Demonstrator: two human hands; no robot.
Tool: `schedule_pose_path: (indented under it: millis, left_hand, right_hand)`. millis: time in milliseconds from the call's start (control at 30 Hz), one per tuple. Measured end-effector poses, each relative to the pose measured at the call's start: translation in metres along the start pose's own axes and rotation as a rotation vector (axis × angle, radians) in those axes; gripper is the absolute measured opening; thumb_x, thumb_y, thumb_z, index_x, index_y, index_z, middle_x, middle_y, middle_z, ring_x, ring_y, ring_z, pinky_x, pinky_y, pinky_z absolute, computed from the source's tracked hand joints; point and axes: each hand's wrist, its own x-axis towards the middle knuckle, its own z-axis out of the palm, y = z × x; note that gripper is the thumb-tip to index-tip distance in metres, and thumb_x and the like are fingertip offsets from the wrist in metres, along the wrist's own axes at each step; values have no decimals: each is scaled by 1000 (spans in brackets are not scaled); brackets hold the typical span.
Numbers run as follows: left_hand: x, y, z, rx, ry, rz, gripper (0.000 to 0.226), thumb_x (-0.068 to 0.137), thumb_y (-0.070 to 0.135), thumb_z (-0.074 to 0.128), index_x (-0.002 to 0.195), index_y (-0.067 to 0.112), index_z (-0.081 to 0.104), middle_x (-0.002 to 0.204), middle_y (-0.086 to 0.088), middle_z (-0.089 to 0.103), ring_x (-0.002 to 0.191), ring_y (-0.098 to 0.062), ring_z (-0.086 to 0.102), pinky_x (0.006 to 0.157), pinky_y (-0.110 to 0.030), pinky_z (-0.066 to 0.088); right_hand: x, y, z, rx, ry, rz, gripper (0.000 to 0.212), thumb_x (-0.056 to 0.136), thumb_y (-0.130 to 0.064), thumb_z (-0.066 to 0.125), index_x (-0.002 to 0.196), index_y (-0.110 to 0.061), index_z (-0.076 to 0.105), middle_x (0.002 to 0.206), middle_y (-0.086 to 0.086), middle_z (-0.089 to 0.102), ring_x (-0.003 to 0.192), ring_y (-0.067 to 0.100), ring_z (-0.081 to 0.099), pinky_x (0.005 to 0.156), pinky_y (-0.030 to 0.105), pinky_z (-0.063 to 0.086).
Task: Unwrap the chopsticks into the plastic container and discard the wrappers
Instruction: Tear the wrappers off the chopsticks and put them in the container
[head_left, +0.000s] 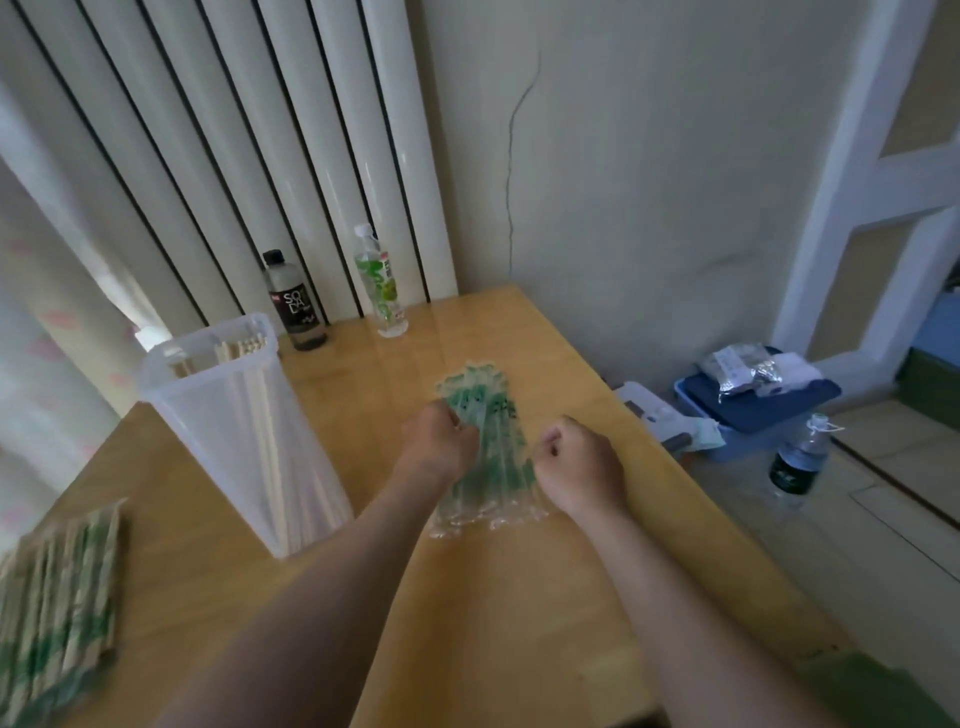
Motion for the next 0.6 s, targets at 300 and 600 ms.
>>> schedule_pose_path:
  millis: [300,600]
  left_hand:
    - [-11,7,1,5,-21,8,19,93,30,66,97,19,50,97,0,54,71,-7,47,53,-22,35]
    - [-31,1,-15,-33,47,142,24,94,42,58,91,18,60,85,-1,64,74,-16,59,66,-36,53]
  right_hand:
    - [-1,2,0,48,-10,-4,11,94,-23,56,82,-23,57,70,-4,61,62,20,56,49,31,34]
    - [-2,2,-5,131,-47,27,13,93,-24,58,80,-25,60,71,-5,62,63,18,58,52,31,41]
